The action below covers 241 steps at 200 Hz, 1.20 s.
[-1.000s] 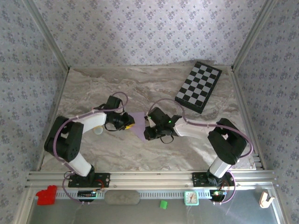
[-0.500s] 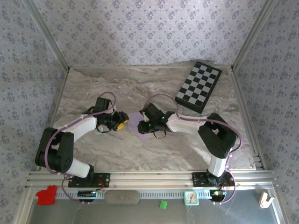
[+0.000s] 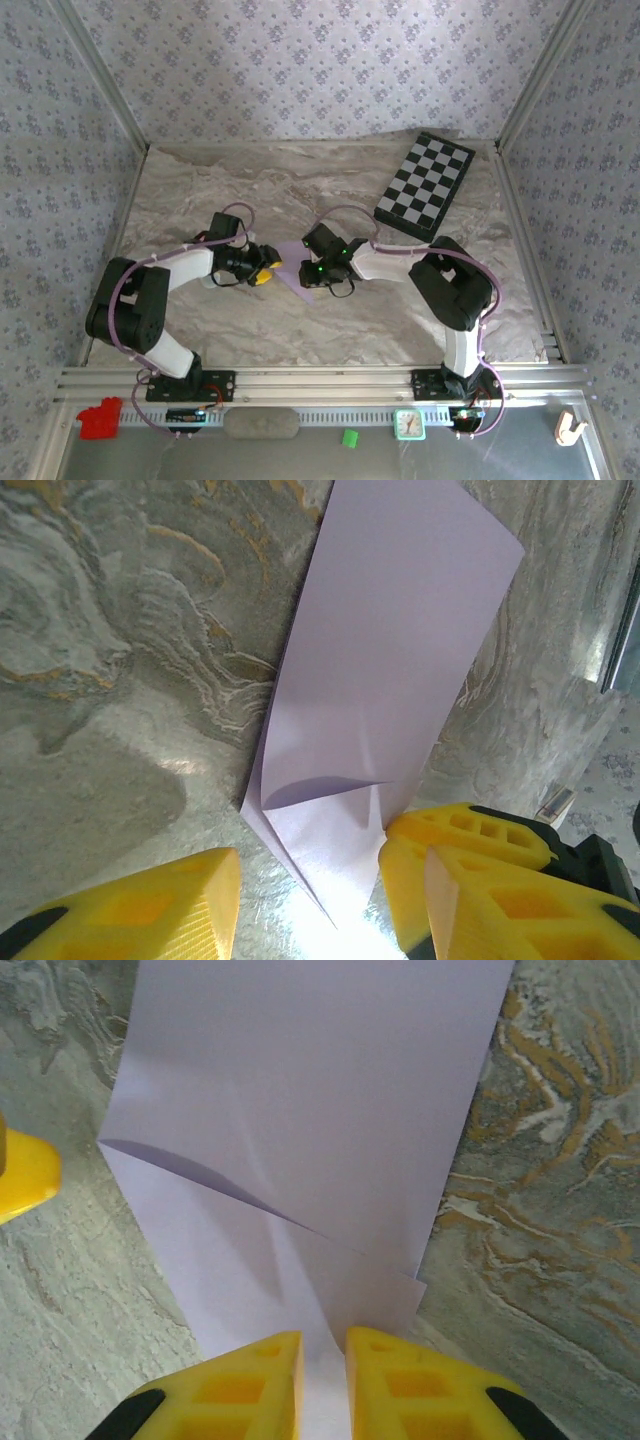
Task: Fold a paper plane with a square sheet of paper (pick it up from the middle)
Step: Fourth fold the wing at the center of the table.
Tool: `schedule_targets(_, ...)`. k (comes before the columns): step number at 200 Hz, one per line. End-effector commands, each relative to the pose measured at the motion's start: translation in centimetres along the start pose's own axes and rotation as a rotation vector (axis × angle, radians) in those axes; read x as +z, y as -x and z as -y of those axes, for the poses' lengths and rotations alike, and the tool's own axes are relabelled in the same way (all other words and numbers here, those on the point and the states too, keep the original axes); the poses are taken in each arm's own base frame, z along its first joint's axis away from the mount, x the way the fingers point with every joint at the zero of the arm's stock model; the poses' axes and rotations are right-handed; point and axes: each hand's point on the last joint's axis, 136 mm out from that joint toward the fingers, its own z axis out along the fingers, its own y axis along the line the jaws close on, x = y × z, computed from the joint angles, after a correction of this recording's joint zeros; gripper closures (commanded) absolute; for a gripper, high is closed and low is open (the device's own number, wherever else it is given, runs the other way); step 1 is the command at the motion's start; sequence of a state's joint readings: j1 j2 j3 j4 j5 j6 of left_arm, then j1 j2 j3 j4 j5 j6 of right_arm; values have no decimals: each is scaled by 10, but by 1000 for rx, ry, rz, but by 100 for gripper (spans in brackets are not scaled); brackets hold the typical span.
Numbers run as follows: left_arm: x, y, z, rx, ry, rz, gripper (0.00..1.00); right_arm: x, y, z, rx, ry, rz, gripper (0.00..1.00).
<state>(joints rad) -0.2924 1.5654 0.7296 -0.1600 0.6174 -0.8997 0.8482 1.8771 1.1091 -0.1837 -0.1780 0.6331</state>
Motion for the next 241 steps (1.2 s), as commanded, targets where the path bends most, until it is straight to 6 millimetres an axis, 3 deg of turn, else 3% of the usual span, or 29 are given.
schedule_targets(1,2,-1,3,18,-27,-22,49,5,0,8,38,-37,-14,81)
schedule_targets(201,19,-1,7,15,-47,-78,60,8,-6,18,59,-27,-33,82)
schedule_targets(241,24,-4,17,48,-88,-117,60,10,-8,19,59,-27,-39,82)
